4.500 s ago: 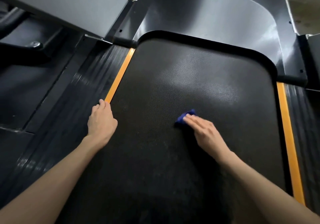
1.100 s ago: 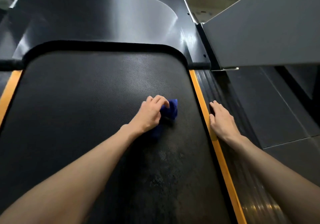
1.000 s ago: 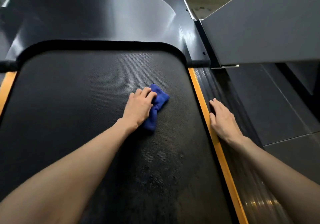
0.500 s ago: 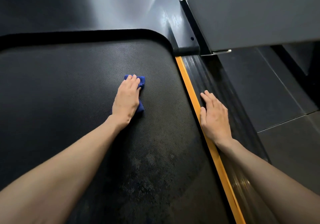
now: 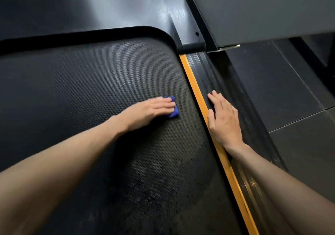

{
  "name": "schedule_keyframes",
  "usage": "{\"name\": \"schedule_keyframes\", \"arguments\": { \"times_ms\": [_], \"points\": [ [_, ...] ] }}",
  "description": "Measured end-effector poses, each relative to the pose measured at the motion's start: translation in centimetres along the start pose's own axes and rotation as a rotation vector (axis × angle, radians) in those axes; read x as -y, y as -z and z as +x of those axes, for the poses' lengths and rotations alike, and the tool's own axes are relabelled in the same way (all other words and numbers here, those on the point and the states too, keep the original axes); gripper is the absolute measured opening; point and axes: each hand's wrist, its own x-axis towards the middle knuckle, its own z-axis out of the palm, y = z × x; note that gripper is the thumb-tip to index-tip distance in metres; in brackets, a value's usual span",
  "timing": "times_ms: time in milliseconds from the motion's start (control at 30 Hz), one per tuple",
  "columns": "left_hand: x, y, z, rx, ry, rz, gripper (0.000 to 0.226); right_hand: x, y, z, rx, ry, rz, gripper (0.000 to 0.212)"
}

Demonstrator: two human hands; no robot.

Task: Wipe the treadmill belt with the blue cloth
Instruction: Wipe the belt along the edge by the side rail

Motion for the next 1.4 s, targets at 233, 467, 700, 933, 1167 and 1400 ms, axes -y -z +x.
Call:
{"name": "schedule_keyframes", "arguments": {
  "times_ms": [233,467,700,933,1167,1400],
  "points": [
    [5.1,2.8,4.1,-0.504,0.715,-0.08,0.034,0.0,-0.3,0.1,-0.04,-0.007,-0.016,0.045],
    [-4.8,-1.9,1.8,0.051,-0.109,-0.145,0.036,0.4,-0.1,-0.1,-0.045,-0.028,-0.033,0.045],
    [2.7,1.5,3.8,-0.103,0.17,0.035,0.047,0.2,0.0,0.0,-0.015,-0.033,-0.001,0.045],
    [0.2,2.4,6.4,-0.206,0.315,-0.045,0.05,-0.1,-0.3,0.1,-0.026,-0.032,0.006,0.045],
    [-4.1,-1.8,3.6,0.133,-0.039,-0.216,0.04,0.1,-0.2,-0.1,-0.036,-0.023,-0.018,0.046],
    [1.6,1.7,4.8,-0.08,0.152,-0.055,0.045,0.0,-0.2,-0.1,-0.024,-0.024,-0.01,0.046]
  ]
}}
